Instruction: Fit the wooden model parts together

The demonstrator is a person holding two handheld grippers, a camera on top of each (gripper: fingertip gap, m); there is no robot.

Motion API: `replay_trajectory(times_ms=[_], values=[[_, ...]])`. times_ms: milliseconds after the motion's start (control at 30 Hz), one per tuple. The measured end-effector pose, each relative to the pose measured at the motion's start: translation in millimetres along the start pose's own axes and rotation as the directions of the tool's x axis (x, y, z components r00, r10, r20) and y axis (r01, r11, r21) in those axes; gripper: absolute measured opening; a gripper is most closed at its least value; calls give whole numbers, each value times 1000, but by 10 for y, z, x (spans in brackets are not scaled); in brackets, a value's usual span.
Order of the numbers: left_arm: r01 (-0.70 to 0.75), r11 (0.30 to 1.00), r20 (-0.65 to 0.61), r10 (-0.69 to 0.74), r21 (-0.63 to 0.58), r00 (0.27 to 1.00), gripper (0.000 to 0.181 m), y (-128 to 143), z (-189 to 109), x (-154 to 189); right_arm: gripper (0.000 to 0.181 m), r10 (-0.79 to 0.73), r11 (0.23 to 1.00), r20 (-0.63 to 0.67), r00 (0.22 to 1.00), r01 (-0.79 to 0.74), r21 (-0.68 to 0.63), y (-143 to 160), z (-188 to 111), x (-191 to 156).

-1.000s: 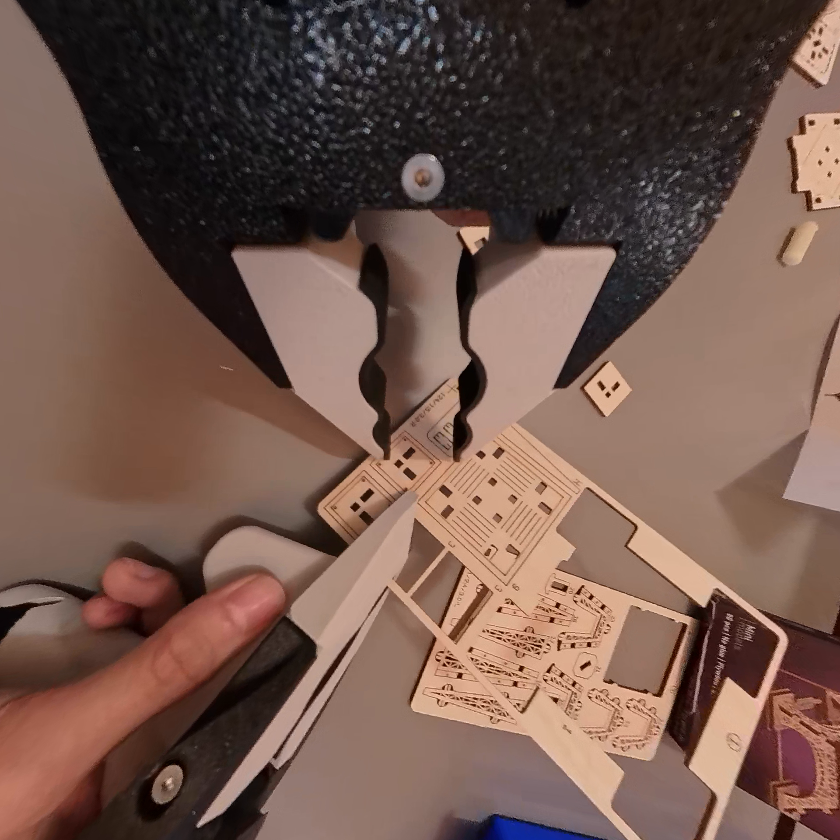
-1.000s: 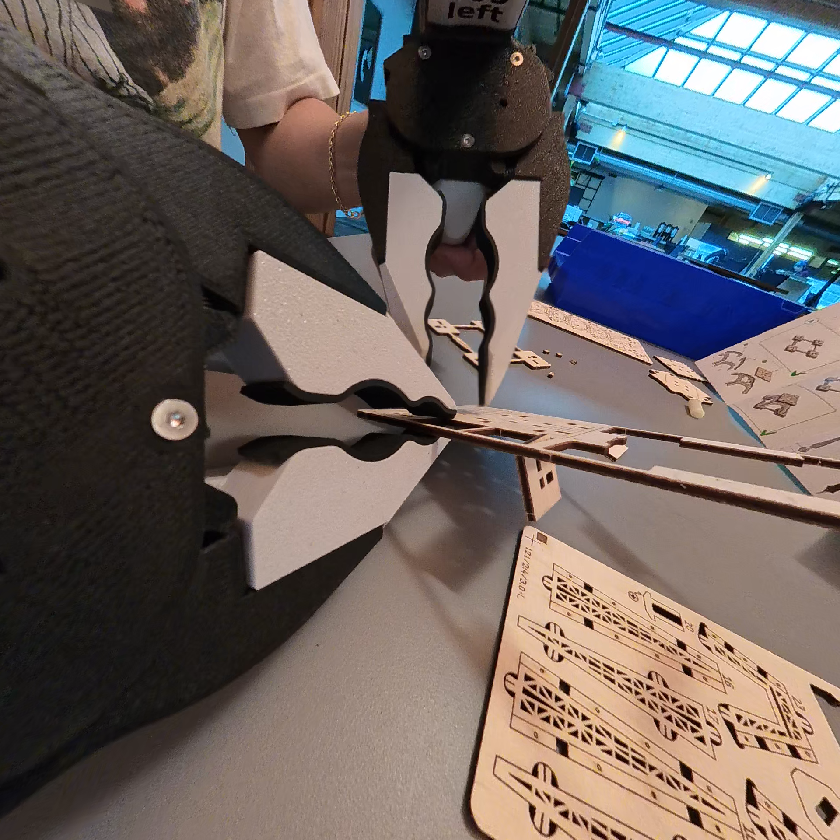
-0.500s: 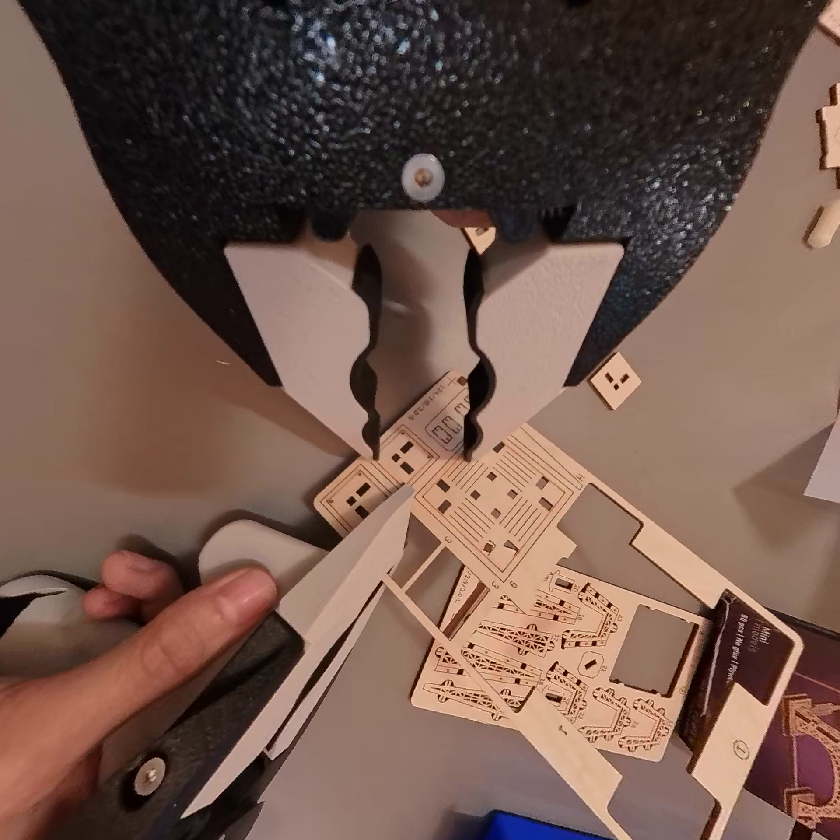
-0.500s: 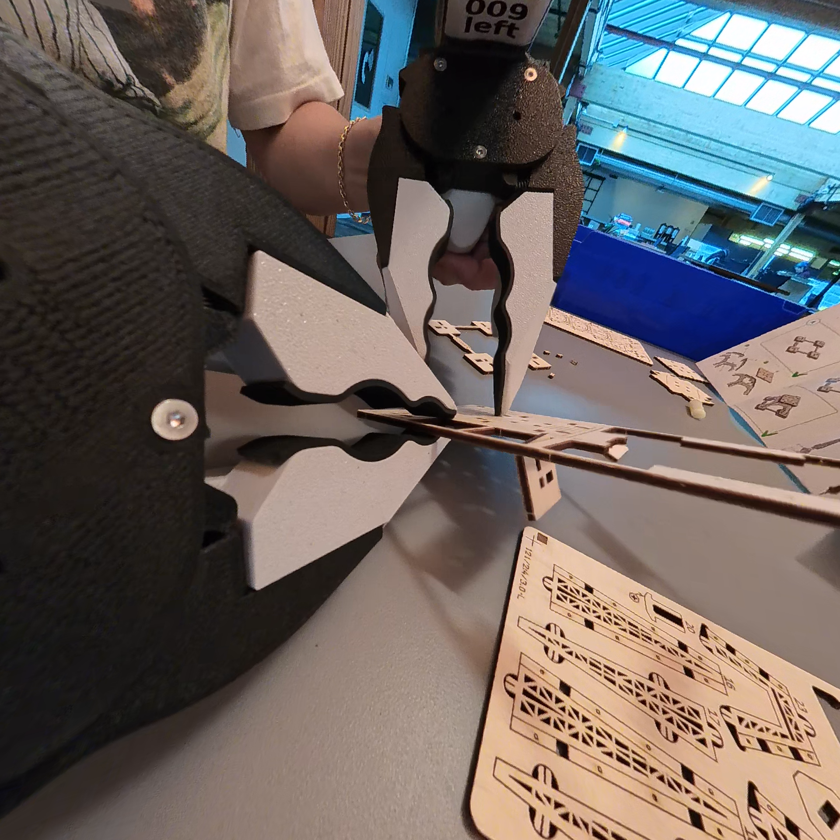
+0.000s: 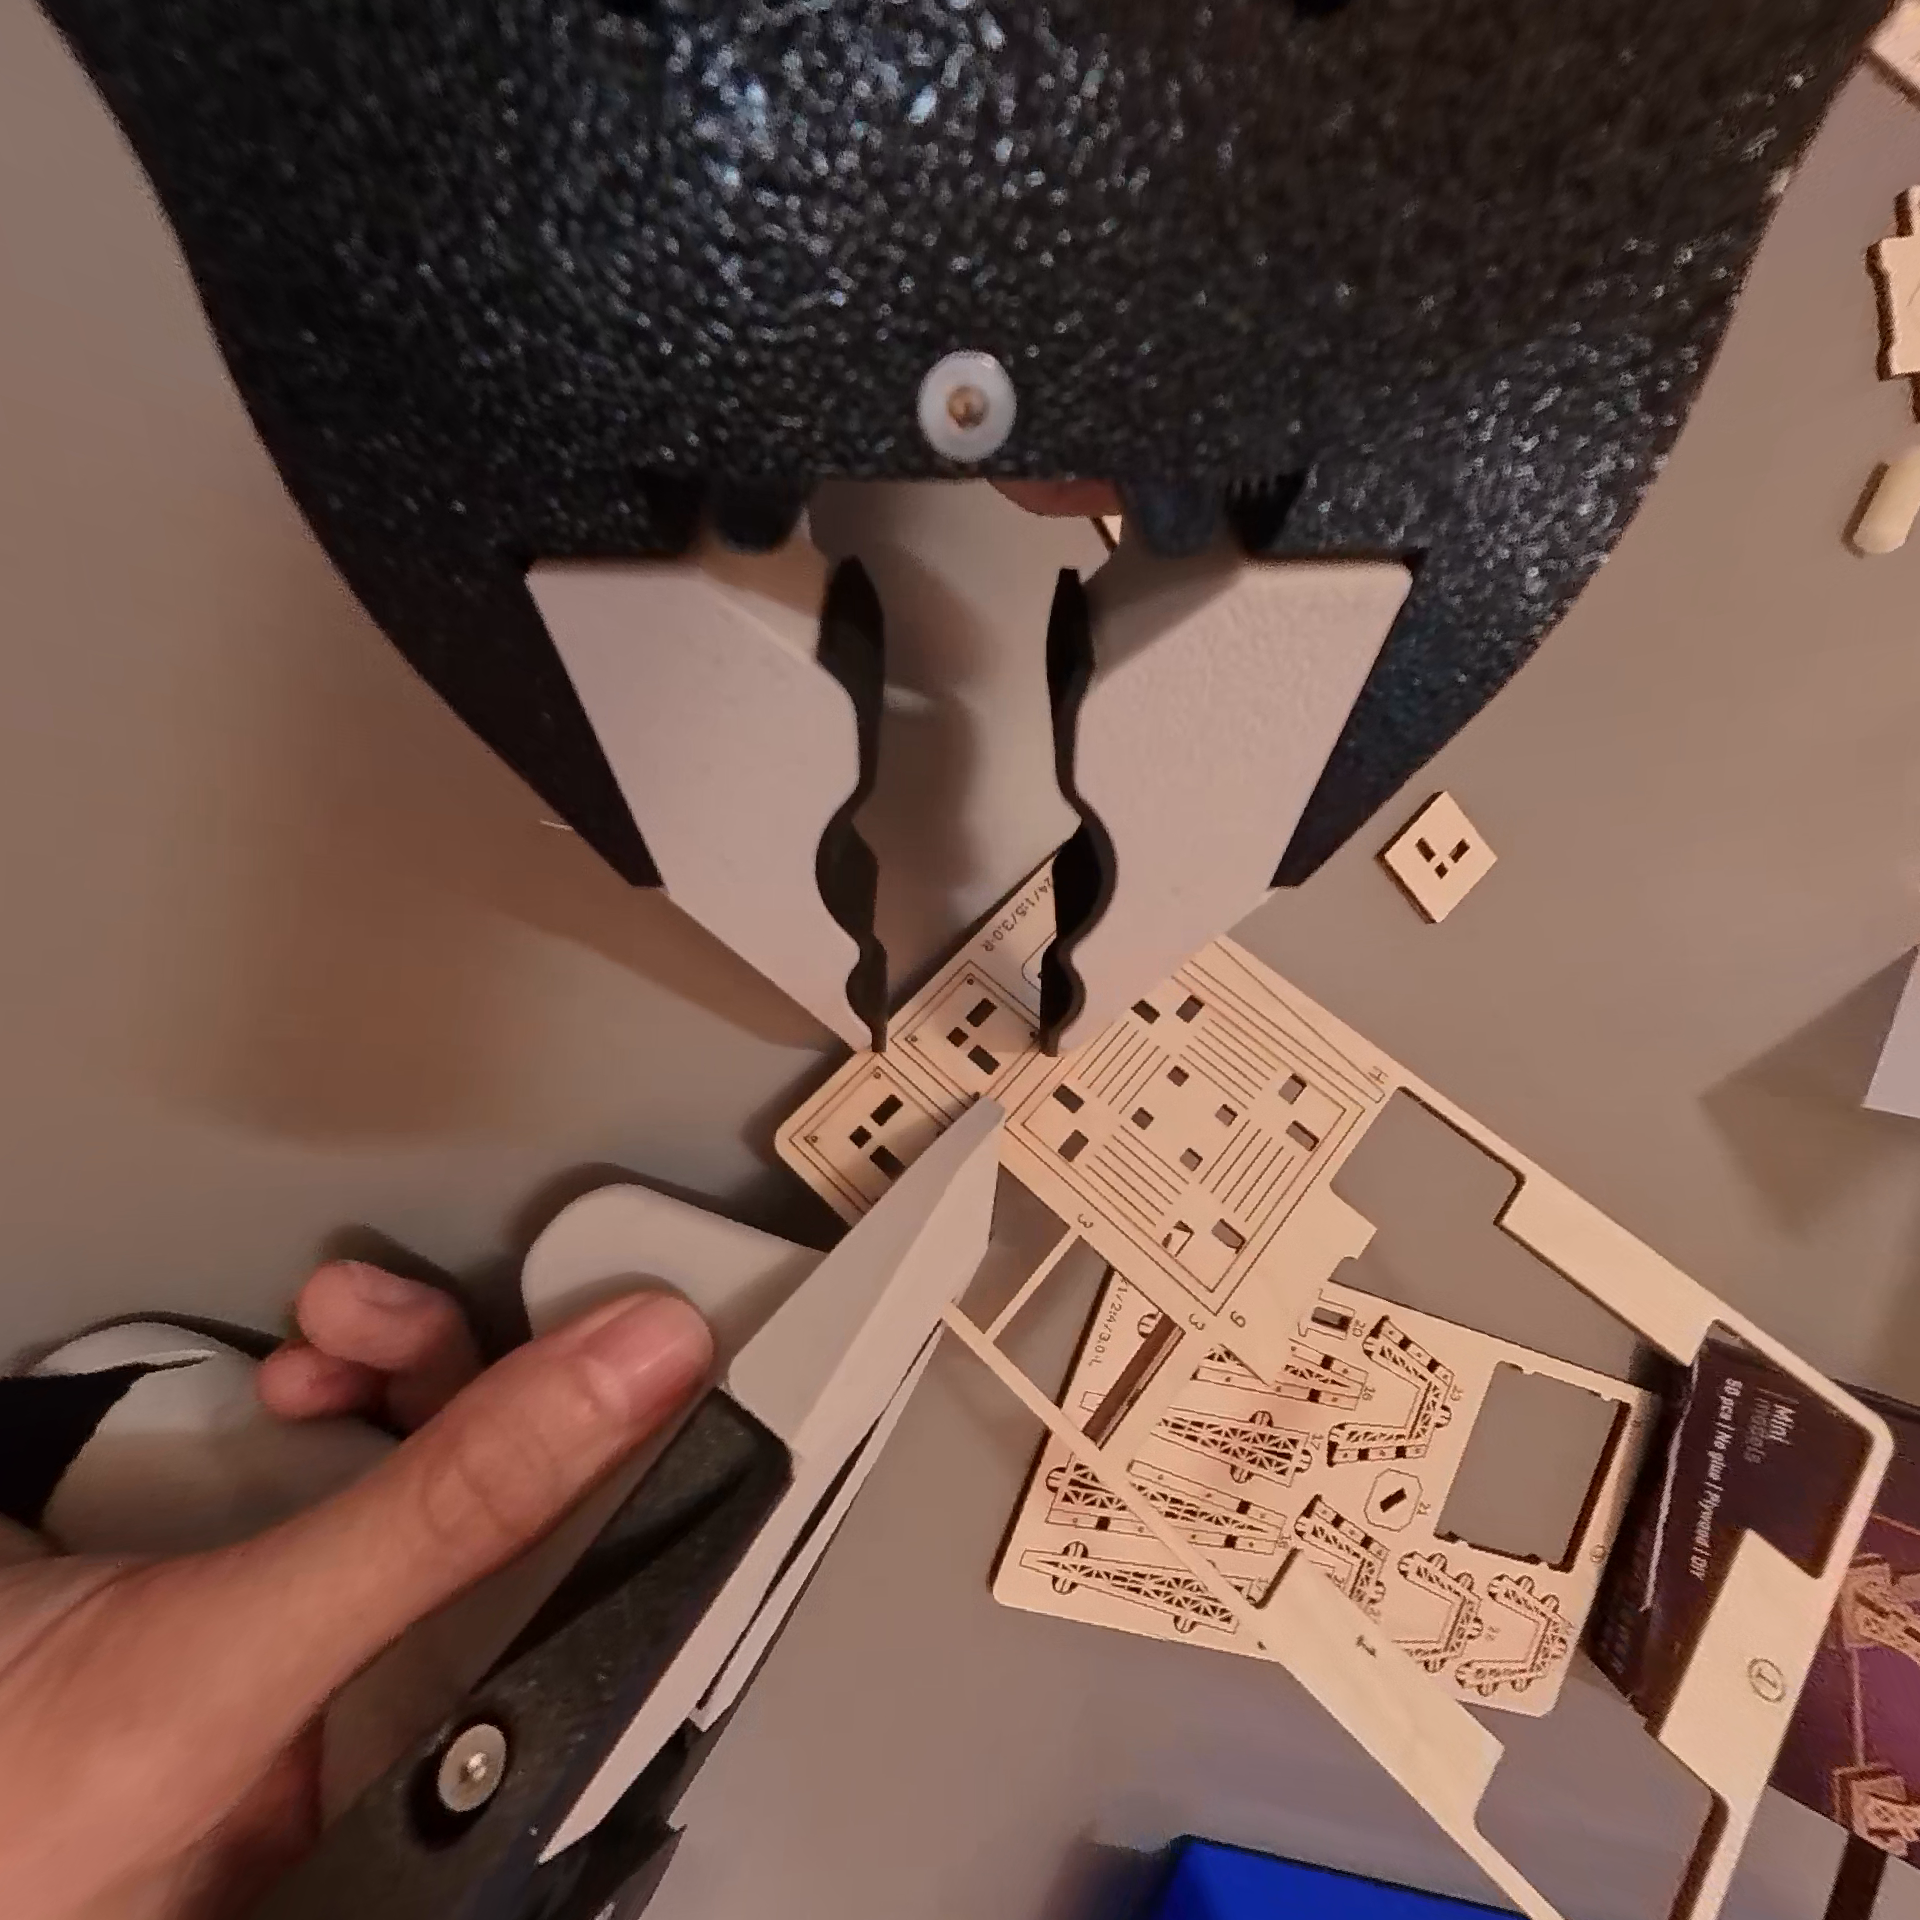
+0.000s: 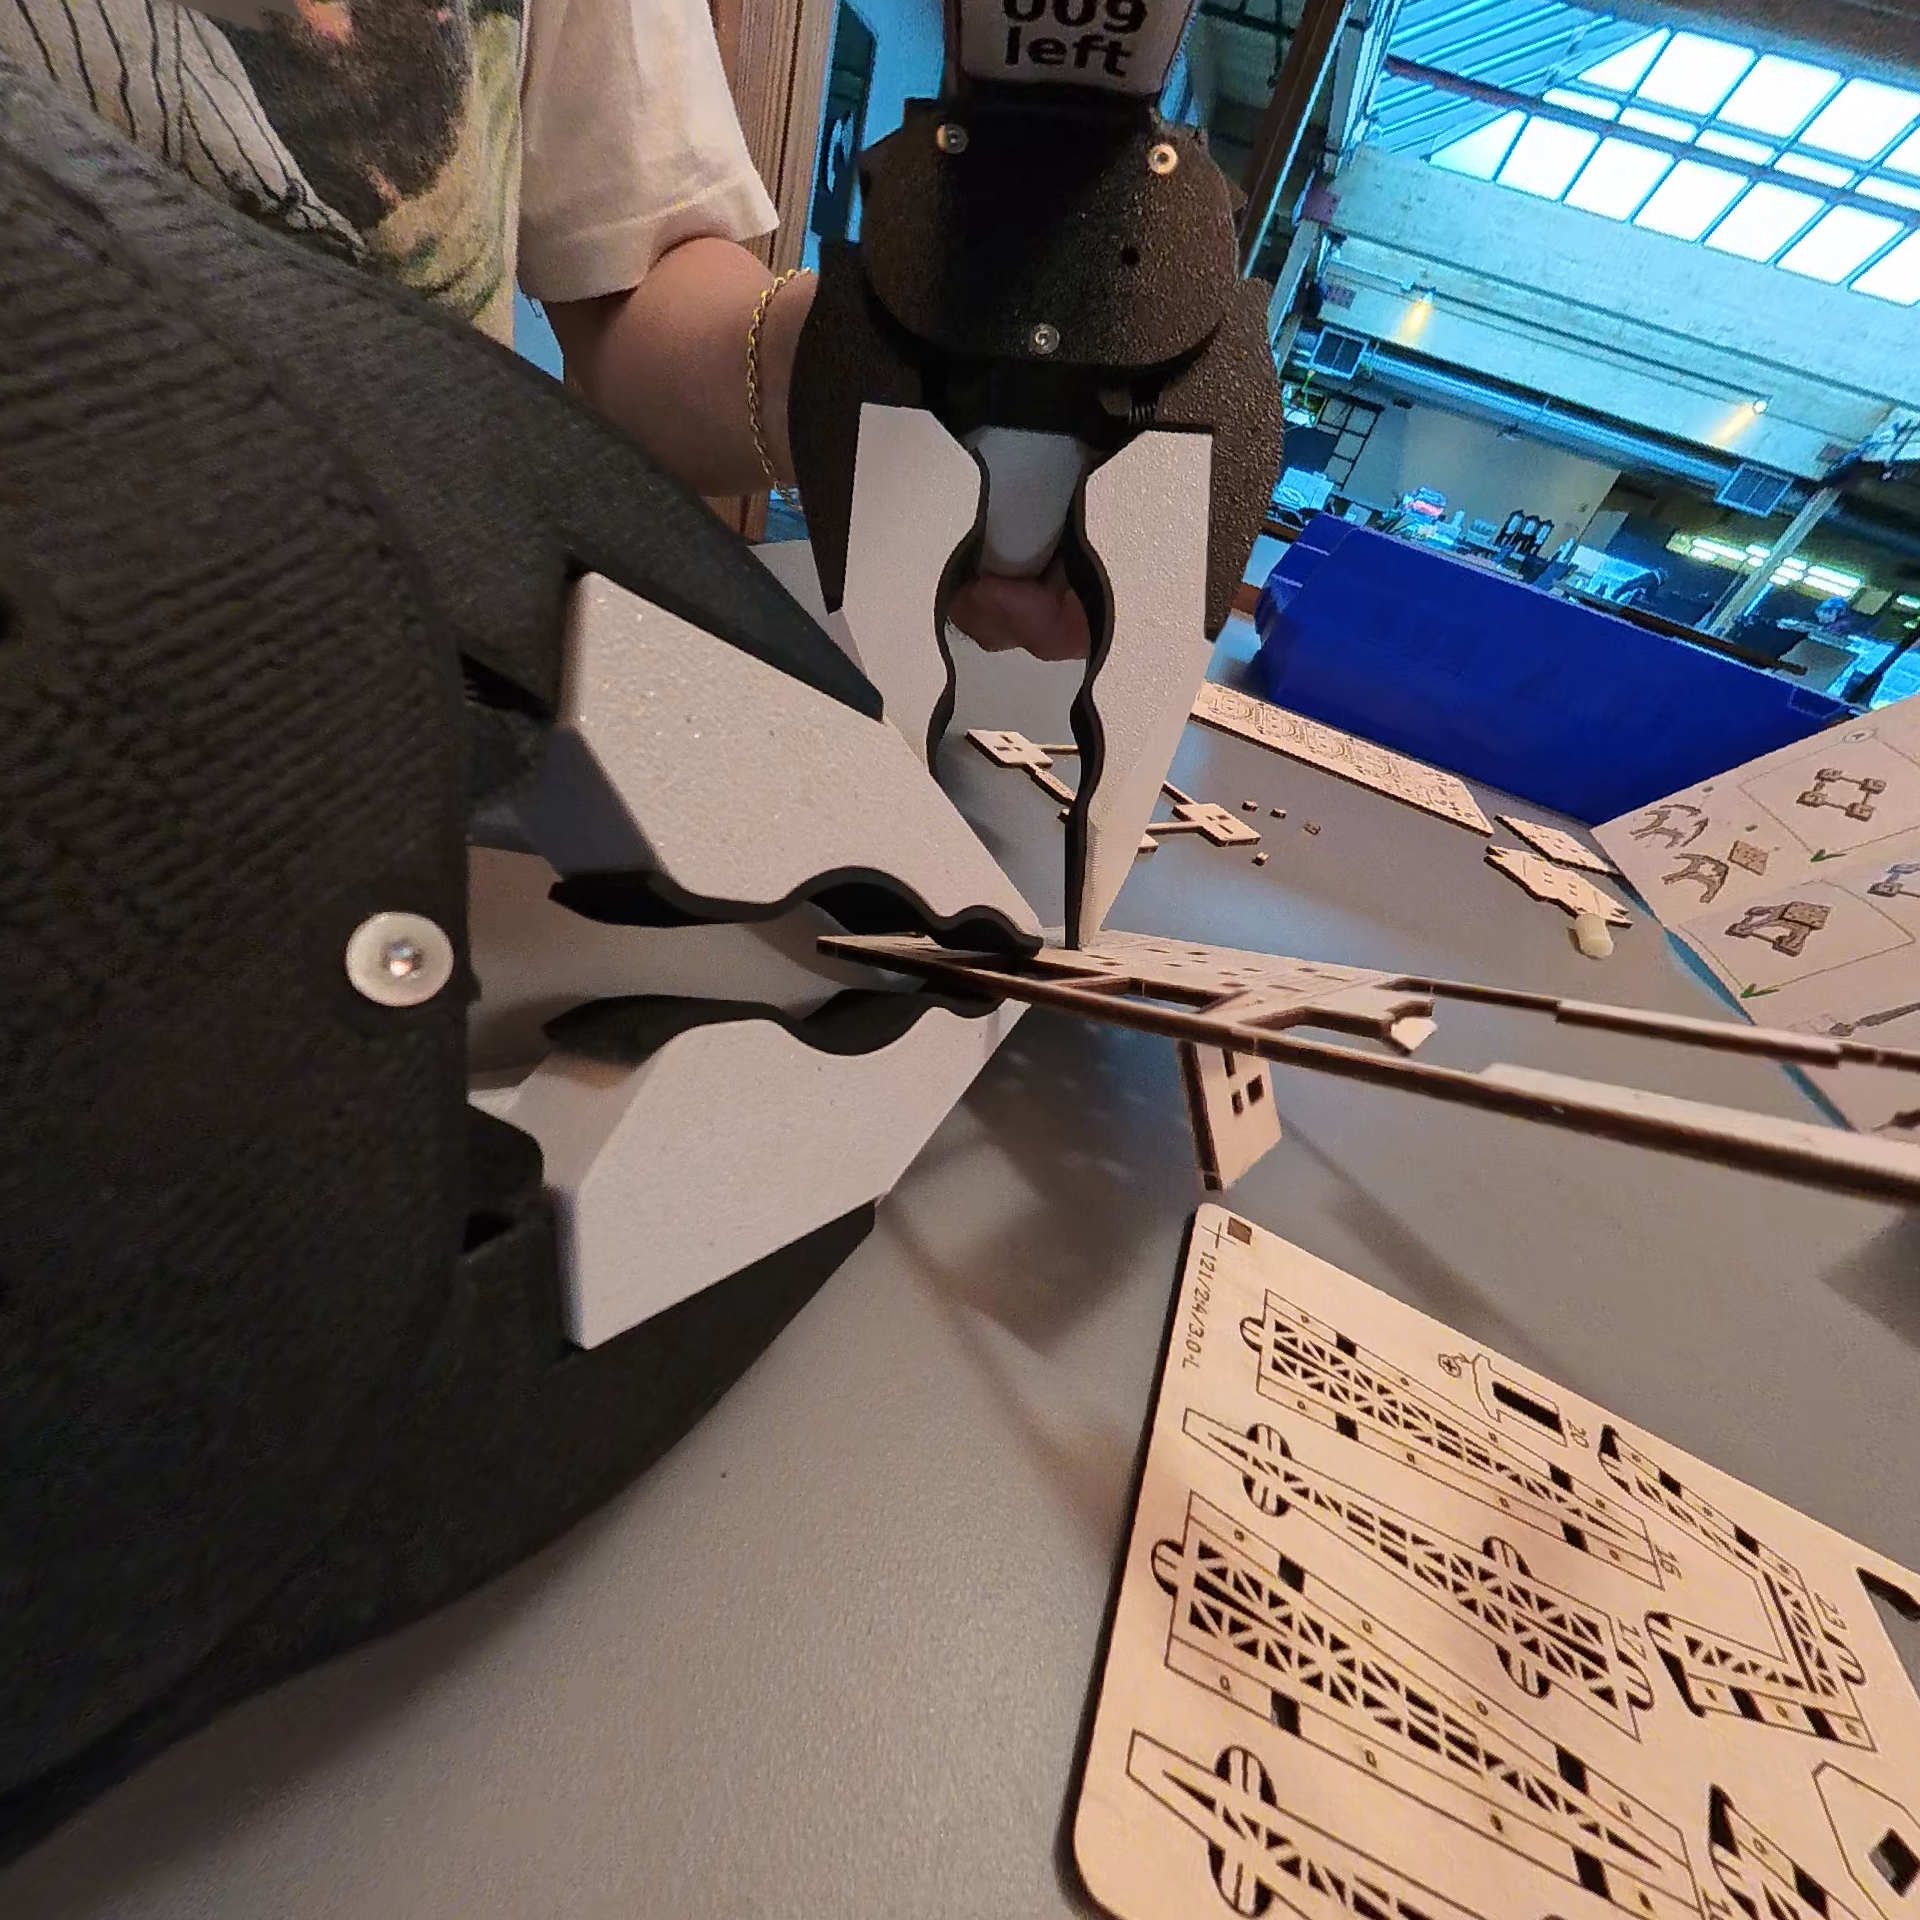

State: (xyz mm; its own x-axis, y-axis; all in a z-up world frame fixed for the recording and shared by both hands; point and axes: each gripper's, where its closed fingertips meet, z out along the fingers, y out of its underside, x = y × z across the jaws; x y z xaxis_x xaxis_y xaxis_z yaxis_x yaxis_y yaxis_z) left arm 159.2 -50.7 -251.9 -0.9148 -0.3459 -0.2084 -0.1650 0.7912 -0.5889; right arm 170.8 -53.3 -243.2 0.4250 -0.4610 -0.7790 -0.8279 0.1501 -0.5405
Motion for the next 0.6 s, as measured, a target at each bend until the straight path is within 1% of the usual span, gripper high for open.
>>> replay_trajectory(times_ms=[67,100,167,300,367,533,567,600], values=[[-23,1000,20,23,-9,1000,23,6,1,10,1,0,1000,1,1000,0,-1,1,0,-2],[-33,999,24,33,-8,999,18,1,2,24,1,0,1000,3,1000,0,0,0,0,-4],[-42,999,42,42,-5,998,18,0,8,24,1,1,1000,0,1000,-1,1,0,-1,1],[-8,1000,21,8,1,1000,19,0,2,15,1,0,1000,2,1000,0,2,-1,-2,-3],[3,1000,25,-3,-1,1000,24,4,-3,-2,1,-1,1000,4,1000,1,2,0,-1,-6],[-7,1000,23,8,-18,1000,23,7,0,3,1,0,1000,1,1000,0,0,2,0,-2],[-21,999,19,22,-24,1000,19,3,-5,19,1,0,1000,5,1000,0,1,2,-1,-7],[-30,999,19,31,-25,999,18,-3,-7,37,1,0,1000,4,1000,0,1,1,0,-5]])
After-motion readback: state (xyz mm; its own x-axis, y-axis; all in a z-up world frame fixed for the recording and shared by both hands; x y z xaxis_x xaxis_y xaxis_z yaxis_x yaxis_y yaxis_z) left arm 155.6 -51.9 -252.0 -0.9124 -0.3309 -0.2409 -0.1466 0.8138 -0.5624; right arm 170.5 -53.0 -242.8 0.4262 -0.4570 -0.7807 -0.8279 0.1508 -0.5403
